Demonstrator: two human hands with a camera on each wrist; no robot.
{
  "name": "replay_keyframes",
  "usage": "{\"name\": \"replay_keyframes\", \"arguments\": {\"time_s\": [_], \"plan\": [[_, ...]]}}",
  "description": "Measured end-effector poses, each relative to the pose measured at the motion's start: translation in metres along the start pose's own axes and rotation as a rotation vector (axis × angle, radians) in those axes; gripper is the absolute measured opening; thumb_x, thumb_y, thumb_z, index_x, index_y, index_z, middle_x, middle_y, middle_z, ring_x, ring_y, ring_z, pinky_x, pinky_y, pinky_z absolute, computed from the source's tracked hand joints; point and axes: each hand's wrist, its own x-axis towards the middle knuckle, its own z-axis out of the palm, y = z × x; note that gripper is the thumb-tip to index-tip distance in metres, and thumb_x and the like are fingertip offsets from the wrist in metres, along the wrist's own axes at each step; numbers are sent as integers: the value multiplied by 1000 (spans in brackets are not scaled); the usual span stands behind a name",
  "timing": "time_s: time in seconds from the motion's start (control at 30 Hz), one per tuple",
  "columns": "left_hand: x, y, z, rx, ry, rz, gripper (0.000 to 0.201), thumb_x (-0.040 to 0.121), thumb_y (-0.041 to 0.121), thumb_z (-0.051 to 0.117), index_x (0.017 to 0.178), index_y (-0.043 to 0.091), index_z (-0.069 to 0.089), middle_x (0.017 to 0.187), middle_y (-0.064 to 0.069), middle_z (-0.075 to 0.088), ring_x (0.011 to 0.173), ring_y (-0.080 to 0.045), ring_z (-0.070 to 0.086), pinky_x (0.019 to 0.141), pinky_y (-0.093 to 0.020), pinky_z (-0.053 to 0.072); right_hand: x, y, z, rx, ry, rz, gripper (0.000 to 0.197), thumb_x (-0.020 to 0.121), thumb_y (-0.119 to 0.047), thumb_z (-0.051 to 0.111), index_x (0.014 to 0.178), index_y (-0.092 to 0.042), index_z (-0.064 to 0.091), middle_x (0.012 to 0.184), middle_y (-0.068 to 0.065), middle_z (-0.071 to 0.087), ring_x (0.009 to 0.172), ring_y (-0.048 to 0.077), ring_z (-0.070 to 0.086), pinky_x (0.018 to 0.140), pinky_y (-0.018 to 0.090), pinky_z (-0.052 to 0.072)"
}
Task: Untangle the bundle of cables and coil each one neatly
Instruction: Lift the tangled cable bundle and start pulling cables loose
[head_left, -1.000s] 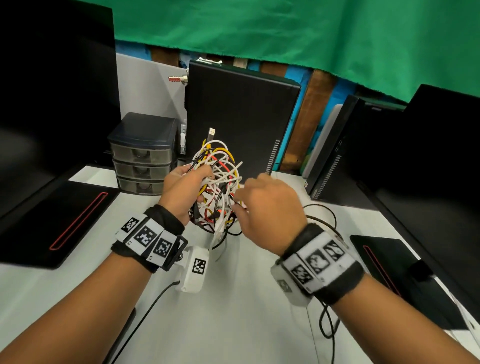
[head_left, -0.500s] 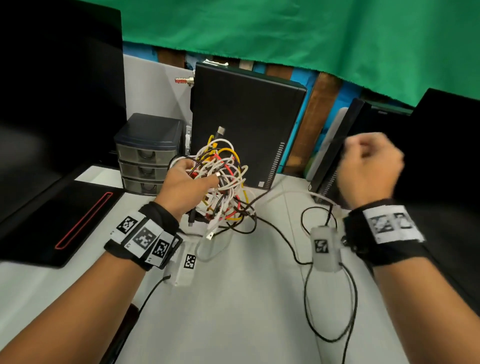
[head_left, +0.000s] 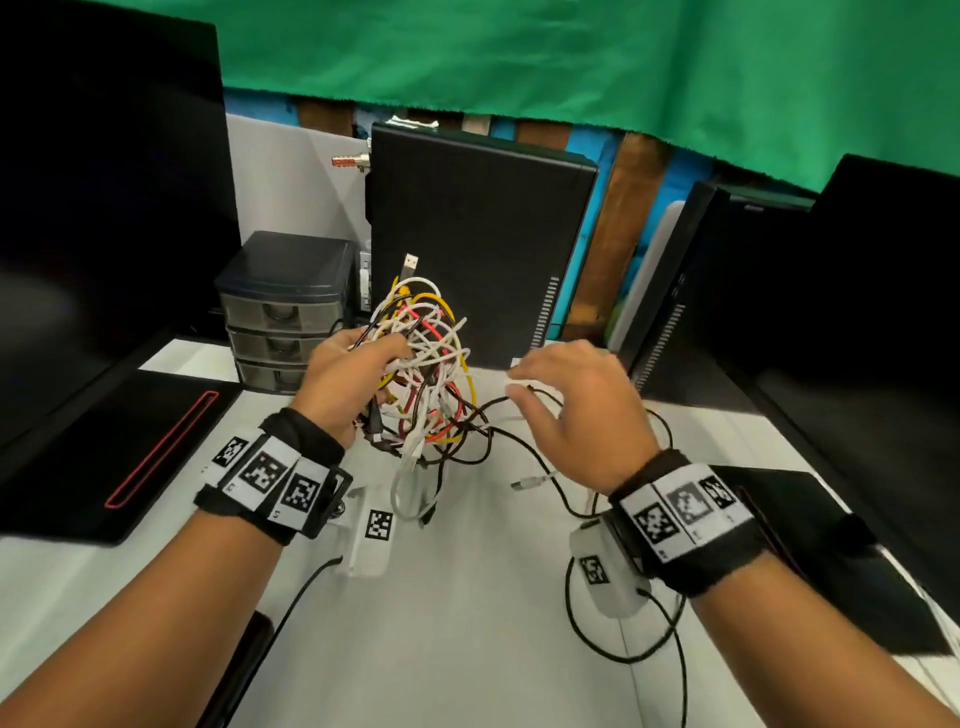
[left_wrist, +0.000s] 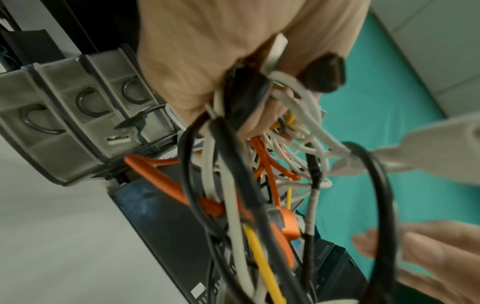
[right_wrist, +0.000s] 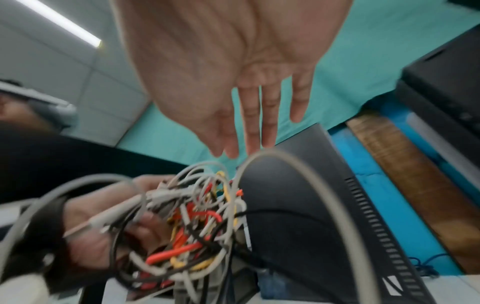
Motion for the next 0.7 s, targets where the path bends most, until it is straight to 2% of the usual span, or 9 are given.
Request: {"name": "replay_keyframes", "arguments": {"time_s": [0.07, 0.13, 0.27, 0.33, 0.47, 0.5, 0.53, 0.6, 0.7], "plan": [[-2, -1, 1, 4, -14, 4, 26, 85, 3, 66, 110, 8, 62, 73, -1, 66, 40, -4, 56, 36, -13, 38, 6, -8, 12, -68, -179, -13, 32, 99, -42, 51, 124, -28, 66, 121, -6, 69, 116, 16, 58, 107, 37, 34], [-3, -2, 1, 9, -22, 7, 26, 85, 3, 66, 110, 9, 62, 76, -2, 67, 41, -4, 58, 36, -13, 38, 11, -6, 20, -69, -352, 66, 32, 101, -41, 47, 126, -29, 62, 117, -3, 70, 112, 19, 61, 109, 39, 35], [2, -5, 0, 41, -19, 9, 31, 83, 6, 67, 114, 9, 63, 88, -5, 70, 54, -7, 62, 38, -16, 40, 13, -8, 18, 27, -469, 87, 22, 100, -31, 51, 100, -21, 70, 98, -1, 70, 92, 22, 64, 84, 37, 52], [5, -7, 1, 64, -1, 13, 33, 82, 8, 69, 115, 11, 64, 93, -5, 71, 63, -10, 63, 40, -17, 42, 15, -4, 13, 59, -298, 70, 21, 100, -28, 51, 95, -18, 69, 91, -1, 67, 85, 19, 62, 77, 34, 52], [10, -11, -6, 103, 29, -5, 30, 80, 8, 70, 109, 14, 65, 92, -5, 73, 66, -13, 67, 44, -18, 46, 33, 33, -26, 338, 484, 276, 19, 98, -22, 54, 85, -15, 64, 73, -7, 59, 66, -1, 54, 64, 16, 42], [10, -11, -8, 109, 37, -17, 29, 80, 8, 70, 109, 14, 65, 90, -5, 73, 63, -12, 67, 43, -17, 45, 39, 51, -42, 413, 660, 363, 19, 96, -22, 54, 82, -14, 64, 69, -6, 57, 62, -2, 53, 61, 18, 44], [13, -13, -12, 111, 47, -25, 27, 80, 8, 70, 107, 13, 65, 88, -4, 73, 60, -11, 67, 43, -17, 45, 43, 69, -58, 489, 795, 459, 19, 93, -24, 55, 77, -17, 63, 67, -3, 57, 58, 5, 54, 59, 28, 49], [16, -14, -17, 77, 61, -57, 17, 81, 9, 69, 98, 11, 65, 79, -3, 71, 52, -9, 65, 43, -18, 45, 45, 104, -77, 572, 892, 636, 20, 84, -31, 56, 65, -27, 62, 61, 2, 57, 58, 21, 57, 61, 45, 53], [16, -10, -20, -66, 22, -101, 10, 85, 11, 63, 93, 8, 68, 67, -3, 70, 48, -12, 64, 45, -19, 47, 33, 123, -67, 577, 685, 736, 20, 84, -27, 58, 66, -27, 65, 59, 2, 55, 51, 17, 53, 59, 44, 51]]}}
